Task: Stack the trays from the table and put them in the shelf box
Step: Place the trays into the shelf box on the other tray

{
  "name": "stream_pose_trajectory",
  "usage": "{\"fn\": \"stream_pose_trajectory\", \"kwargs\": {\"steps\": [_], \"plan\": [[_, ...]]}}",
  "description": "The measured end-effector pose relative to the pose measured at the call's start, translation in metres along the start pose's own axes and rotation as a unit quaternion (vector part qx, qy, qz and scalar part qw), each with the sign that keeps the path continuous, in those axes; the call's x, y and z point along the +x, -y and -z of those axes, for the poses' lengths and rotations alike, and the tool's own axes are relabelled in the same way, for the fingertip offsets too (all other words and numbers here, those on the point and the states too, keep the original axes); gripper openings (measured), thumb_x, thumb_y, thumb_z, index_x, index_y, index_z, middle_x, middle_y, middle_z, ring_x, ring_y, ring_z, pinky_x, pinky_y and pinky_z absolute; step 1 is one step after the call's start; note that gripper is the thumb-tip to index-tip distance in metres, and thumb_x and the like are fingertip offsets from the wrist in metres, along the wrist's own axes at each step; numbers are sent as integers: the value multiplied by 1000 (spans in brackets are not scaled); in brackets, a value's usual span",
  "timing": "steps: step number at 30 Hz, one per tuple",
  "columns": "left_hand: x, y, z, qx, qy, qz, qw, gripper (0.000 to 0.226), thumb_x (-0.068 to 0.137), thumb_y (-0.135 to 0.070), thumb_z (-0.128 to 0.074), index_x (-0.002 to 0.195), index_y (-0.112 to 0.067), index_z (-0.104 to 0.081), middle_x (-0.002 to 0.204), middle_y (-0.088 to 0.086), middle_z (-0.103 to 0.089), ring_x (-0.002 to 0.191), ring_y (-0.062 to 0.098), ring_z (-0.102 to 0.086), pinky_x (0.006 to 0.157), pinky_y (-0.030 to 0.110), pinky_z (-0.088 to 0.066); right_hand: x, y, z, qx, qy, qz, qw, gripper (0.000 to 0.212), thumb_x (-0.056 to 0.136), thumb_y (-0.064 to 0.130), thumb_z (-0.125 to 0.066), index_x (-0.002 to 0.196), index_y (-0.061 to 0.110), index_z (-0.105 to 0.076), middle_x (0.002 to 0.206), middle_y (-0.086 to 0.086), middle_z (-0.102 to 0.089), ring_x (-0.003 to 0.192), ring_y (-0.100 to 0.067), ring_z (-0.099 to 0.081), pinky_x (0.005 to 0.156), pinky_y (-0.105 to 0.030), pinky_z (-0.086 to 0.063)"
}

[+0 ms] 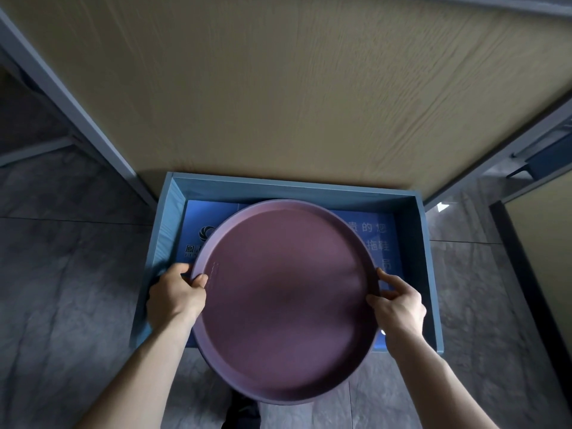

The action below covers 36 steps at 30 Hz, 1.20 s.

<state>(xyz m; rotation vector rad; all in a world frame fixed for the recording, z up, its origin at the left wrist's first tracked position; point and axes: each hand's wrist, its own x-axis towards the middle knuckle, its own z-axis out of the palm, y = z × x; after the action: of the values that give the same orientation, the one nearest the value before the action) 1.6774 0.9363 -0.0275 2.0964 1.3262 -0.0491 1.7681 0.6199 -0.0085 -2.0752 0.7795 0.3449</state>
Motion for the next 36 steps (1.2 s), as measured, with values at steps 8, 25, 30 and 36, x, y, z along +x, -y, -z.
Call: {"fn": "stream_pose_trajectory", "kwargs": {"steps": [8, 25, 30, 36], "plan": [[8, 5, -5, -9, 17, 4, 1000, 18, 83, -30, -73, 96, -23, -63, 91, 6, -69, 80, 33, -64, 75, 42, -55, 12, -1, -5, -16, 5, 4, 1000, 53, 73, -7, -63, 101, 38, -68, 78, -2, -72, 70, -23, -67, 59, -28, -52], [-78, 20, -25, 238, 28, -308, 921, 105, 63, -77, -63, 152, -37, -27, 161, 14, -21, 149, 43, -1, 117, 55, -17, -25, -51, -15, -424, 68, 385, 817, 96, 69, 91, -37, 150, 52, -3, 167, 3, 1, 148, -24, 26, 123, -47, -14], [-78, 24, -27, 274, 37, -325, 904, 110, 60, -87, -51, 154, -36, -22, 162, 21, -16, 150, 38, -6, 120, 55, -8, -23, -56, -16, -436, 63, 394, 807, 92, 72, 92, -25, 149, 54, 6, 166, 3, 8, 147, -23, 28, 122, -50, -11], [-73, 26, -30, 258, 27, -332, 907, 111, 57, -89, -51, 153, -37, -25, 161, 21, -18, 150, 37, -12, 120, 54, -9, -15, -61, -17, -444, 84, 393, 801, 87, 75, 91, -19, 147, 55, 15, 164, 3, 18, 144, -24, 35, 121, -54, -8]]}}
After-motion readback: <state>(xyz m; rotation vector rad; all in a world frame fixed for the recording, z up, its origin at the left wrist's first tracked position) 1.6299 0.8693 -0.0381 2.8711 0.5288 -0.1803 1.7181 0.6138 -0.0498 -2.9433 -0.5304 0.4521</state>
